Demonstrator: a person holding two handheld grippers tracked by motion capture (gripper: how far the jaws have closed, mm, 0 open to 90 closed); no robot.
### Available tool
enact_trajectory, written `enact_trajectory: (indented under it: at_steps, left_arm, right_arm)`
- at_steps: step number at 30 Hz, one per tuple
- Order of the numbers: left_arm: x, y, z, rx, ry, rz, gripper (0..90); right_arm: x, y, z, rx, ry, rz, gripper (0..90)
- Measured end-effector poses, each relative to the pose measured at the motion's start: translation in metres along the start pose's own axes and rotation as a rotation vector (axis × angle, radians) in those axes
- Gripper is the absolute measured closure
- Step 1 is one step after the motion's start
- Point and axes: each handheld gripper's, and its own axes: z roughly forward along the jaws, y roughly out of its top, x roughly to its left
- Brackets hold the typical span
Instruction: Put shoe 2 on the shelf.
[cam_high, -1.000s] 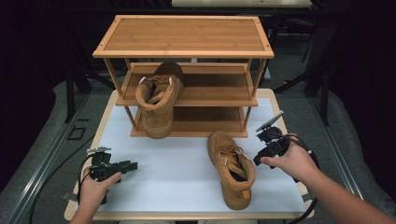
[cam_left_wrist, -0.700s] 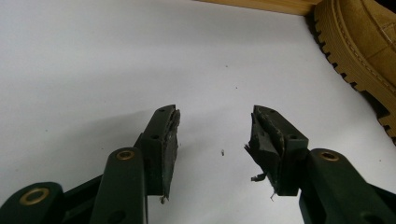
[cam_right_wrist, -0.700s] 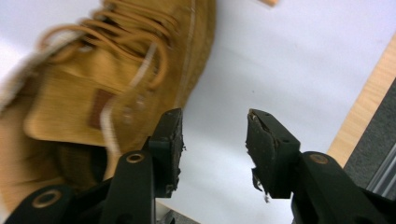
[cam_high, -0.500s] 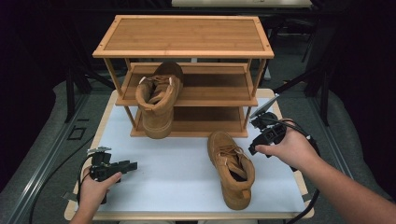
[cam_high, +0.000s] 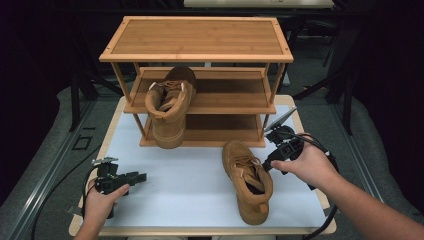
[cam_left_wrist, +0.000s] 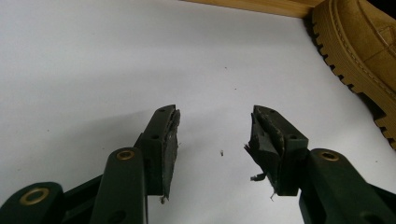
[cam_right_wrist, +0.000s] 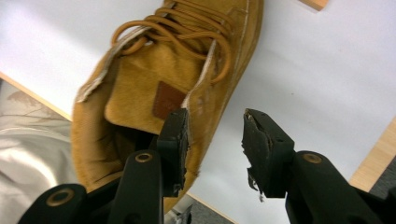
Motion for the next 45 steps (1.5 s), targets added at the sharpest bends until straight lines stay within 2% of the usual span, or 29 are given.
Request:
enact_trajectory:
  at_steps: [2, 8, 11, 14, 18, 21, 22, 25, 29, 31, 32, 35, 42, 43, 44, 45]
  left_arm:
    - [0.000, 0.000, 0.000, 0.000, -0.001, 0.002, 51.4]
    - [0.000, 0.000, 0.000, 0.001, -0.002, -0.005, 51.4]
    - [0.001, -0.001, 0.000, 0.002, 0.001, -0.010, 51.5]
    - [0.001, -0.001, 0.001, 0.006, -0.001, -0.010, 51.4]
    - [0.003, 0.000, 0.001, 0.006, -0.001, -0.013, 51.6]
    - [0.002, 0.000, 0.000, 0.003, -0.003, -0.012, 51.6]
    - [0.002, 0.000, 0.000, 0.002, -0.003, -0.017, 51.6]
    - [0.002, 0.000, 0.000, -0.003, -0.003, -0.017, 51.6]
    - [0.001, 0.000, 0.000, 0.004, -0.004, -0.011, 51.6]
    - [0.001, 0.000, 0.000, 0.004, -0.006, -0.009, 51.6]
    - [0.001, 0.000, 0.000, 0.004, -0.006, -0.009, 51.6]
    - [0.000, 0.000, 0.000, 0.006, -0.007, -0.012, 51.6]
    - [0.000, 0.000, 0.001, 0.008, -0.007, -0.010, 51.6]
    - [0.000, 0.000, 0.001, 0.009, -0.007, -0.008, 51.6]
    - [0.000, 0.000, 0.002, 0.008, -0.008, -0.011, 51.6]
    - [0.000, 0.000, 0.002, 0.008, -0.008, -0.012, 51.6]
  right_arm:
    - [0.003, -0.005, -0.002, -0.004, 0.014, -0.001, 60.5]
    - [0.006, -0.009, 0.012, 0.018, 0.024, 0.001, 61.0]
    - [0.007, -0.006, 0.021, 0.035, 0.030, 0.005, 66.0]
    - [0.006, -0.003, 0.024, 0.062, 0.018, 0.028, 76.4]
    - [0.001, 0.000, 0.022, 0.088, 0.007, 0.027, 78.5]
    - [-0.003, 0.002, 0.021, 0.078, -0.005, 0.026, 78.9]
    - [-0.005, 0.003, 0.020, 0.068, -0.031, 0.018, 78.9]
    - [-0.007, 0.003, 0.021, 0.069, -0.039, 0.018, 78.5]
    - [-0.006, 0.004, 0.022, 0.085, -0.034, -0.008, 75.4]
    - [-0.005, 0.004, 0.023, 0.093, -0.034, -0.007, 71.9]
    - [-0.005, 0.003, 0.025, 0.117, -0.029, -0.001, 70.9]
    - [-0.005, 0.000, 0.028, 0.141, -0.042, -0.001, 71.0]
    - [-0.009, -0.002, 0.039, 0.180, -0.030, 0.059, 70.7]
    - [-0.011, -0.002, 0.040, 0.190, 0.001, 0.071, 70.6]
    - [-0.011, -0.002, 0.040, 0.190, 0.001, 0.071, 70.6]
    - [-0.011, -0.002, 0.041, 0.188, -0.018, 0.077, 70.6]
